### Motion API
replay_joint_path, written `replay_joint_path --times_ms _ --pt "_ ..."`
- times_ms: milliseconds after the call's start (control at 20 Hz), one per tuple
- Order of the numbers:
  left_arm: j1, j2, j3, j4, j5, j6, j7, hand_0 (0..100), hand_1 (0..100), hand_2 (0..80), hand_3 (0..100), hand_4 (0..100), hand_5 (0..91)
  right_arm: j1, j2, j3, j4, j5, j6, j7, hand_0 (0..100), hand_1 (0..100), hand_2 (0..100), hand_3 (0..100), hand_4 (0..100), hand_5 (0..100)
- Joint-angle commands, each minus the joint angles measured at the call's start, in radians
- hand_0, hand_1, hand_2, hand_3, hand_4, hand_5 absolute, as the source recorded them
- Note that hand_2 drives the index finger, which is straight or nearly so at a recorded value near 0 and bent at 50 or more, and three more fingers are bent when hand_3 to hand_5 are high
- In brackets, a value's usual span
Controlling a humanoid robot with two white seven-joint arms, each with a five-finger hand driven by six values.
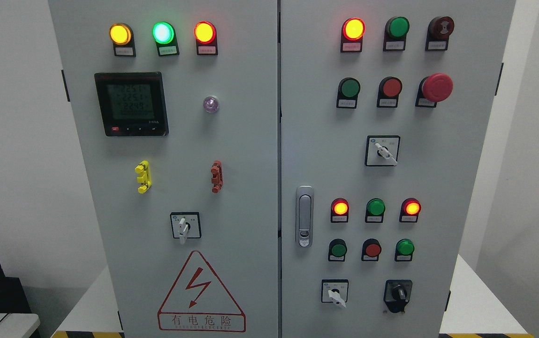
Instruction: Turn on light switch 1
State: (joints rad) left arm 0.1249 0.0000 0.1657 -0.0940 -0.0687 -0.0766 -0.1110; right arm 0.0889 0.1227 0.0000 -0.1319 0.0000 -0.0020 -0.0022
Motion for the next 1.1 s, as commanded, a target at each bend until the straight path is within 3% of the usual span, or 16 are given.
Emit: replay_joint_path --times_ms 0,702,952,1002,1052 --pt "0.03 -0.002 0.003 -0.064 -0.002 0.003 0.001 43 5 0.0 0 0 0.0 0.0 0.0 0.02 0.0 -0.026 0.0 0.001 12 39 0 0 0 0" --pt "0.133 0.017 0.135 -0.297 -0.011 -0.012 0.004 42 7 0.0 0 0 0.0 0.0 0.0 0.02 0.0 -0.026 0.0 0.001 12 39 0 0 0 0" --pt "0.159 0.02 0.213 -0.359 -0.011 -0.093 0.059 42 9 0.0 0 10 0.0 0.0 0.0 0.02 0.0 -0.026 0.0 0.001 12 39 0 0 0 0" --pt "0.165 0.02 0.216 -0.36 -0.011 -0.121 0.08 42 10 0.0 2 24 0.0 0.0 0.0 0.02 0.0 -0.026 0.0 0.001 12 39 0 0 0 0" --pt "0.168 0.021 0.222 -0.36 -0.011 -0.143 0.103 42 11 0.0 6 27 0.0 0.0 0.0 0.02 0.0 -0.026 0.0 0.001 12 39 0 0 0 0"
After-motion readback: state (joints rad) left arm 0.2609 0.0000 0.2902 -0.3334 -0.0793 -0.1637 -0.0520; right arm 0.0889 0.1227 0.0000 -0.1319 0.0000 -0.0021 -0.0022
